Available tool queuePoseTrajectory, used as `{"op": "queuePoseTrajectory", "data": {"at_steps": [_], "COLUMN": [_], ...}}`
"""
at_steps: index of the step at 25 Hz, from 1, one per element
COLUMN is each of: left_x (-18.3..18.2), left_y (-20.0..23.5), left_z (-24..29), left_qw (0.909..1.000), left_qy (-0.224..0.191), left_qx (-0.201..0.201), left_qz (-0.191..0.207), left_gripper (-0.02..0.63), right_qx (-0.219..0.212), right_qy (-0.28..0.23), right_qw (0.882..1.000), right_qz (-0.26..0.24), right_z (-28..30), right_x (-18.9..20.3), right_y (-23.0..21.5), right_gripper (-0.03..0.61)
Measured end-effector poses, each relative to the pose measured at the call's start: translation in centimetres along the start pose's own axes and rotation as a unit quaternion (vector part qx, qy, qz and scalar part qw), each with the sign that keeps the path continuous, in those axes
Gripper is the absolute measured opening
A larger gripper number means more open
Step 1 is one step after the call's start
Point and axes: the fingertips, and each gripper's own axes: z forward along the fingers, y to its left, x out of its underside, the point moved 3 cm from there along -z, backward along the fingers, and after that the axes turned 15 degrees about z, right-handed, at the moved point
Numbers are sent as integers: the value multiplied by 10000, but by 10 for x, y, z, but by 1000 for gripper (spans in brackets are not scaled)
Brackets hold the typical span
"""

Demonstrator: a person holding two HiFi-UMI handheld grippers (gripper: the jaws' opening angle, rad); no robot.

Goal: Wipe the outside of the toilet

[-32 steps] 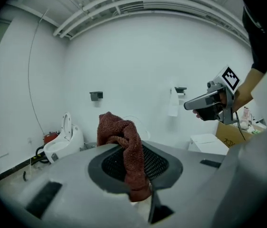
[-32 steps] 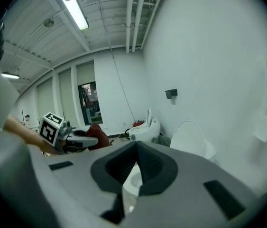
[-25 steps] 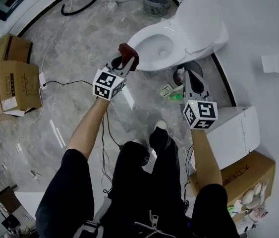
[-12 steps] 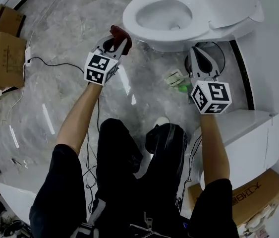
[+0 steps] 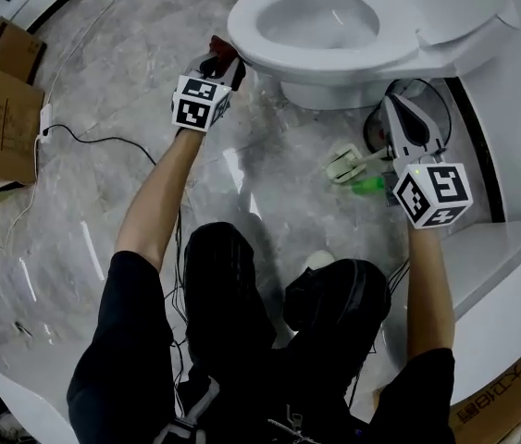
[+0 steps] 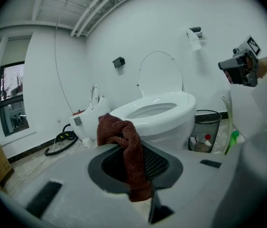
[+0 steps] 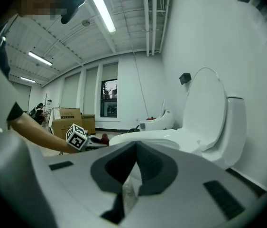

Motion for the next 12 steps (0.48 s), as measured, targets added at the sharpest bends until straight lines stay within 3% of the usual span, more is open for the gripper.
{"op": "queuePoseTrajectory", "data": {"at_steps": [5, 12], "left_x": [2, -14], "left_y": [-13, -56], "left_z": [5, 4], "left_qw": [9991, 9970], "left_qy": [-336, -664], "left_qx": [-81, 162], "left_qz": [-234, -355], "left_gripper": [61, 60], "right_qx": [76, 60], "right_qy": [54, 17], "right_qw": [9999, 10000], "right_qz": [49, -7], "right_z": [-8, -16], "right_x": [19, 27], "right_y": [-15, -22], "right_gripper": [2, 2]}}
